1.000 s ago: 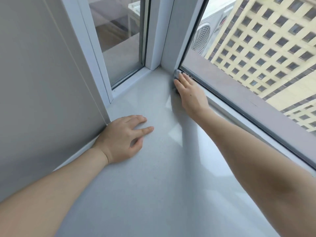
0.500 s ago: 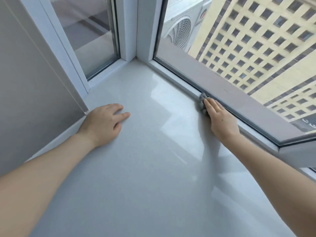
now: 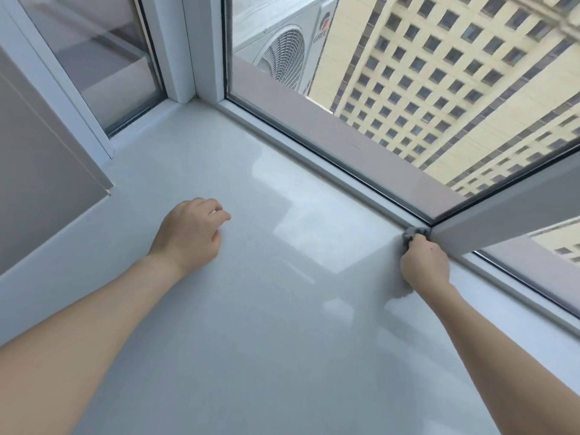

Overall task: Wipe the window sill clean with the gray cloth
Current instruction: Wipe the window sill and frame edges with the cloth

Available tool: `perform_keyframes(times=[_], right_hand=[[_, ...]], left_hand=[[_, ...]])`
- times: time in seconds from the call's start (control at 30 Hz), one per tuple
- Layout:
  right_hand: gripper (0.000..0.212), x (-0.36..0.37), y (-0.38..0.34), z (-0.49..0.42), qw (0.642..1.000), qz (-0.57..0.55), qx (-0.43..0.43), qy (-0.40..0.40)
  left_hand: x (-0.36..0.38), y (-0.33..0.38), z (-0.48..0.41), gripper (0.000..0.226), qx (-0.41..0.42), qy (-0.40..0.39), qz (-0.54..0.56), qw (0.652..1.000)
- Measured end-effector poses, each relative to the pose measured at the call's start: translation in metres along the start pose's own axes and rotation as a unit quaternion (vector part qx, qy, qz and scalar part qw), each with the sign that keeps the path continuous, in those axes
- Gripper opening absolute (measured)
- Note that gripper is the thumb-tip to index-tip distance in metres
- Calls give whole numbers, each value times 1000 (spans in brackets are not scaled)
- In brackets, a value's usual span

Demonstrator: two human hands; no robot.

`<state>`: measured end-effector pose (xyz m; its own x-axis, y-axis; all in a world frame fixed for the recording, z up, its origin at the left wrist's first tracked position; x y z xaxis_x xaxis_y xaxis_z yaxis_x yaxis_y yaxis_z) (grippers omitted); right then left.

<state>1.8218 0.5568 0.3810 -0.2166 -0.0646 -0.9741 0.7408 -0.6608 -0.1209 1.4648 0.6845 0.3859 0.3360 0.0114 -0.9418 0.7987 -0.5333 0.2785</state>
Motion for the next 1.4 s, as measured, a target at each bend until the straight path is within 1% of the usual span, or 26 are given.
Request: perform_keyframes(times=[0.07, 0.1, 0.17, 0.2, 0.23, 0.27, 0.3, 0.33, 0.37, 0.4, 0.43, 0.57, 0.67, 0.73, 0.8, 0.87, 0.97, 1.0, 1.03, 1.07, 1.13, 1.17, 1.2, 1.27, 1.33, 1.4], right_hand=[[24, -13, -10, 16, 990, -136, -12, 39], [24, -20, -11, 26, 967, -250, -12, 49], [29, -27, -4, 41, 879, -475, 32, 9], [29, -25, 2, 42, 854, -518, 45, -20], [27, -21, 11, 41, 859, -508, 43, -35], [22, -21, 18, 42, 895, -445, 21, -27], [21, -23, 24, 42, 946, -322, -12, 14], [27, -29, 29, 46, 977, -179, -39, 107], [31, -34, 30, 51, 972, -90, -76, 203], [33, -34, 21, 58, 957, -59, -127, 254], [34, -30, 9, 61, 951, -49, -170, 254], [61, 32, -9, 26, 970, 48, -238, 9], [62, 41, -13, -5, 984, 50, -168, 22], [55, 50, -54, 7, 992, 14, -119, 34], [53, 74, -122, 60, 971, -7, -234, 43], [51, 97, -175, 133, 905, -3, -425, 23], [48, 90, -169, 142, 793, 46, -606, -40], [47, 86, -156, 118, 777, 72, -625, -36], [48, 81, -146, 85, 794, 84, -602, -22], [50, 74, -138, 46, 845, 81, -529, -4], [52, 59, -132, -15, 947, 55, -313, 51], [52, 58, -143, -24, 970, 36, -232, 66], [53, 64, -165, -17, 977, 18, -201, 67], [53, 85, -215, 31, 958, 2, -279, 63], [53, 102, -244, 107, 891, 12, -452, 42], [50, 108, -239, 156, 816, 41, -577, -6]], left_hand=[[0, 2, 5, 33, -3, 2, 5, 1000], [0, 3, 7, 34, -4, 3, 4, 1000], [-1, 2, 11, 36, -3, 8, -2, 1000], [-2, 1, 12, 38, -4, 11, -5, 1000], [-2, 0, 14, 38, -8, 13, -7, 1000], [-2, -1, 15, 39, -14, 14, -9, 1000], [-2, -3, 17, 39, -20, 14, -11, 1000], [-1, -4, 18, 39, -23, 13, -15, 1000], [0, -5, 20, 39, -21, 10, -20, 1000], [2, -5, 21, 40, -16, 6, -24, 1000], [3, -6, 22, 43, -9, 1, -29, 1000], [4, -13, 21, 46, 1, -6, -42, 999], [5, -21, 20, 43, -7, 5, -45, 999], [4, -25, 17, 40, -21, 12, -49, 999], [4, -30, 16, 35, -45, 13, -46, 998], [3, -34, 17, 35, -52, 8, -48, 997], [-5, -42, 20, 35, -38, 0, -56, 998], [-8, -46, 21, 33, -41, 0, -56, 998], [-9, -51, 22, 31, -47, 2, -57, 997], [-10, -56, 24, 30, -52, 4, -57, 997], [-8, -64, 30, 32, -56, 4, -50, 997], [-5, -67, 33, 36, -54, 4, -44, 998], [-3, -70, 35, 38, -51, 4, -36, 998], [-1, -74, 35, 40, -46, 7, -21, 999], [-2, -78, 33, 39, -46, 11, -6, 999], [-7, -82, 29, 36, -51, 22, 11, 998]])
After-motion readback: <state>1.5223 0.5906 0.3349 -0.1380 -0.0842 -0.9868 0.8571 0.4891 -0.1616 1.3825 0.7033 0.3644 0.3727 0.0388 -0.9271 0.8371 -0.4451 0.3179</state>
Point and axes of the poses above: each hand's wrist, its own z-axis away from the middle knuckle, its own x-axis out of the palm, y = z × x, the point moved 5 cm from there along -z, towards the middle knuckle, and after that the axes turned 6 degrees about -x, right-handed, at the moved point
